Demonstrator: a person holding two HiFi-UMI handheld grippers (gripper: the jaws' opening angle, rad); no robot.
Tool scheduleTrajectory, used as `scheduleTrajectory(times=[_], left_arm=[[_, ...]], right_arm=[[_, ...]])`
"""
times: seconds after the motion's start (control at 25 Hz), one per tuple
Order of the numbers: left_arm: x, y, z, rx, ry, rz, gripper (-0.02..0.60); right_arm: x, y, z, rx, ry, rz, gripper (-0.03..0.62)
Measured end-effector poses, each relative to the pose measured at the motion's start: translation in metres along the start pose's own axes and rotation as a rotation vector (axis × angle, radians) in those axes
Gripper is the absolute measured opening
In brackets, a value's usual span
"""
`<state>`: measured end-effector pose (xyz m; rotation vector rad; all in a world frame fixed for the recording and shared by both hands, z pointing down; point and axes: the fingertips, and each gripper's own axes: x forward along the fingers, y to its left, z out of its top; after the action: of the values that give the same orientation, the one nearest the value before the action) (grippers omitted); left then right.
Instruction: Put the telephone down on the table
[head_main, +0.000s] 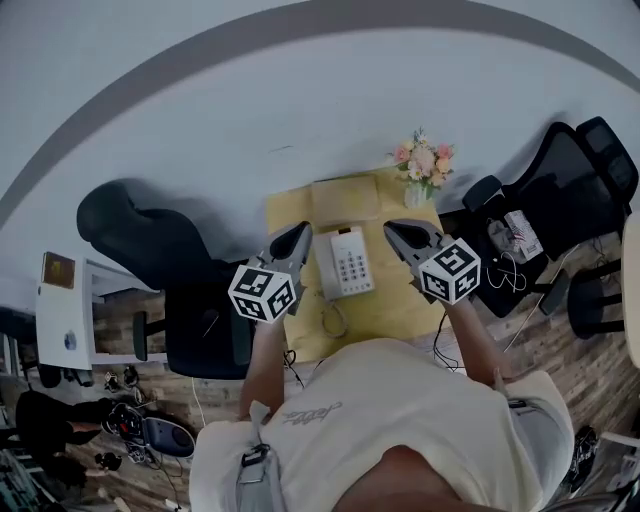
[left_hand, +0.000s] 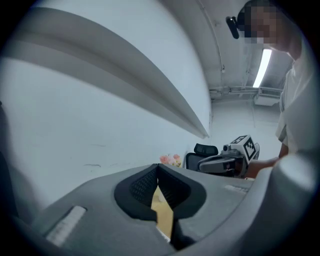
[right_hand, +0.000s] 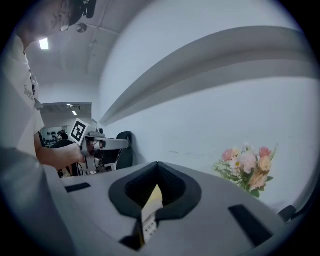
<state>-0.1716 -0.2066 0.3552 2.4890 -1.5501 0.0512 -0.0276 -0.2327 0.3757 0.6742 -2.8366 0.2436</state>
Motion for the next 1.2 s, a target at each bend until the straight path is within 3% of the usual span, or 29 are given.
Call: scheduleTrajectory(times=[0.32, 0.52, 0.88, 1.2], left_arm=[[-0.019, 0.016, 0.038, 0.026, -0.088, 0.081, 0.017], [-0.028, 0.011, 0.061, 0.044, -0.131, 0.07, 0.017], [-0.038, 0.0, 0.095, 0.219, -0.151, 0.099, 0.017], [-0.039, 0.0, 0.102, 0.257, -0.173, 0.123, 0.017]], right_arm=[[-0.011, -0.001, 0.052, -0.06, -0.085, -0.023, 0.002], [-0.016, 0.0, 0.077, -0.088, -0.136, -0.029, 0.002], [-0.027, 0.007, 0.11, -0.127, -0.212, -0.035, 0.002], [-0.024, 0.019, 0.117, -0.171, -0.221, -0.04, 0.002]])
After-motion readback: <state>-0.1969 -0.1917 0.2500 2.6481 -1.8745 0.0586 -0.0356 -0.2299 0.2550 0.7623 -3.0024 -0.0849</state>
